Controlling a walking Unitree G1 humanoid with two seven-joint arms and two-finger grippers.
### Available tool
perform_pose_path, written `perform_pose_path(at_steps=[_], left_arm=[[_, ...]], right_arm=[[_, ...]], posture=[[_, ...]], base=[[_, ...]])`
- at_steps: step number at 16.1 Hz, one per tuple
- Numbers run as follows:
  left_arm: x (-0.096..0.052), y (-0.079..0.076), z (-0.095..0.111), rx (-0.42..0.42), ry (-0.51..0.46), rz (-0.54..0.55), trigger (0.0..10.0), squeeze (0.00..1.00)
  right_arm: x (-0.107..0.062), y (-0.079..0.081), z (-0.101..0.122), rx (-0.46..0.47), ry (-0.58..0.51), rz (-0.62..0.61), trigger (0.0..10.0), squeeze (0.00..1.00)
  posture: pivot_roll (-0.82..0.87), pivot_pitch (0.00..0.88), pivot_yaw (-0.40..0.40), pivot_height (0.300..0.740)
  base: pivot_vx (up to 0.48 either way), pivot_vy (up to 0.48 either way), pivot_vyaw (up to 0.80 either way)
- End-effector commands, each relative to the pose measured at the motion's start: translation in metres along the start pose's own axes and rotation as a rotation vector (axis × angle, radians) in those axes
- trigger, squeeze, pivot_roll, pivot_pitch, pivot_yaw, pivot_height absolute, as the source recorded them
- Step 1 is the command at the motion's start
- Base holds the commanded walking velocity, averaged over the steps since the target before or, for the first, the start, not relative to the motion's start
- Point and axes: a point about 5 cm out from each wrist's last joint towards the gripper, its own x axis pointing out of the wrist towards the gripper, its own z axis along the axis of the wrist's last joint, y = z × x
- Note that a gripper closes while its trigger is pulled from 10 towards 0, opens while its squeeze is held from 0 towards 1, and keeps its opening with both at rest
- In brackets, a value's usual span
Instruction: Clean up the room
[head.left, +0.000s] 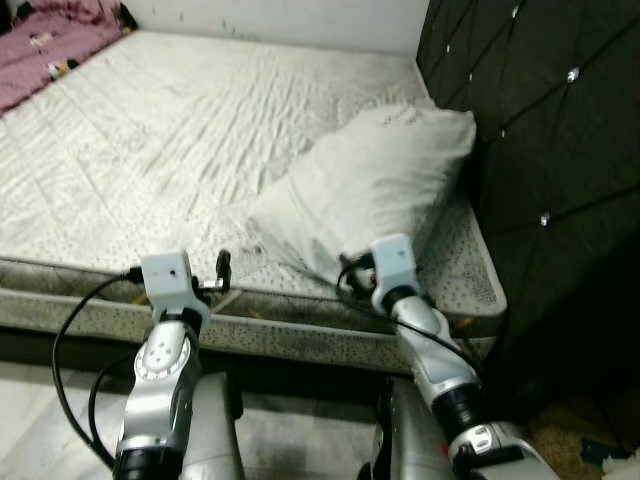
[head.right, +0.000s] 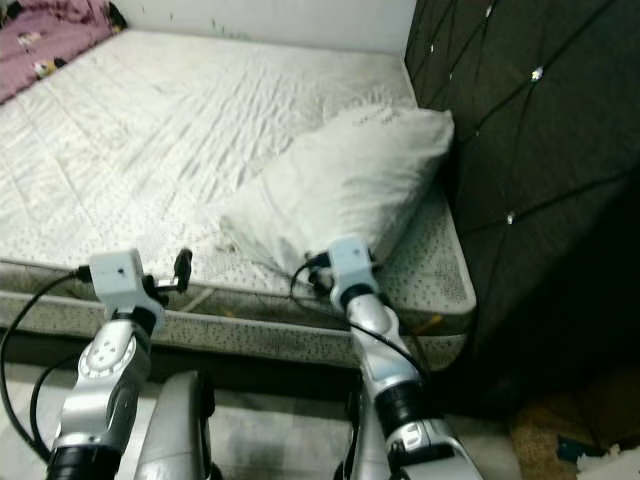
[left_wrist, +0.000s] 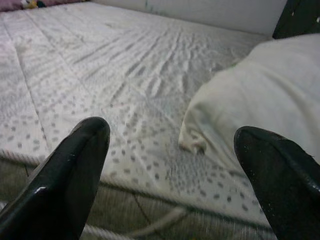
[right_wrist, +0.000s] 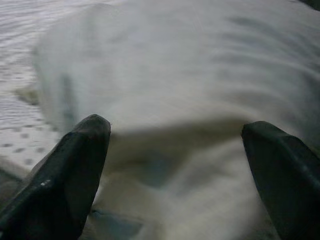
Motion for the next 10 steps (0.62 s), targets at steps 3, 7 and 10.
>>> perform_pose_path(at_steps=[3, 7, 10], left_arm=[[0.0, -0.001, 0.004, 0.014, -0.003, -0.009, 10.0, 0.0], [0.0, -0.002, 0.005, 0.012, 0.0, -0.026, 10.0, 0.0], [0.001, -0.005, 0.004, 0.01, 0.014, -0.047, 10.0, 0.0]], right_arm=[[0.0, -0.019, -0.004, 0.043, 0.068, -0.147, 10.0, 0.0], [-0.001, -0.019, -0.018, 0.136, 0.198, -0.149, 10.0, 0.0], [0.006, 0.0, -0.022, 0.175, 0.301, -0.084, 10.0, 0.0]], posture=[[0.07, 0.012, -0.033, 0.506], [0.07, 0.006, -0.026, 0.506], [0.08, 0.001, -0.023, 0.506]], base=[[0.0, 0.0, 0.0], [0.0, 0.0, 0.0], [0.0, 0.0, 0.0]])
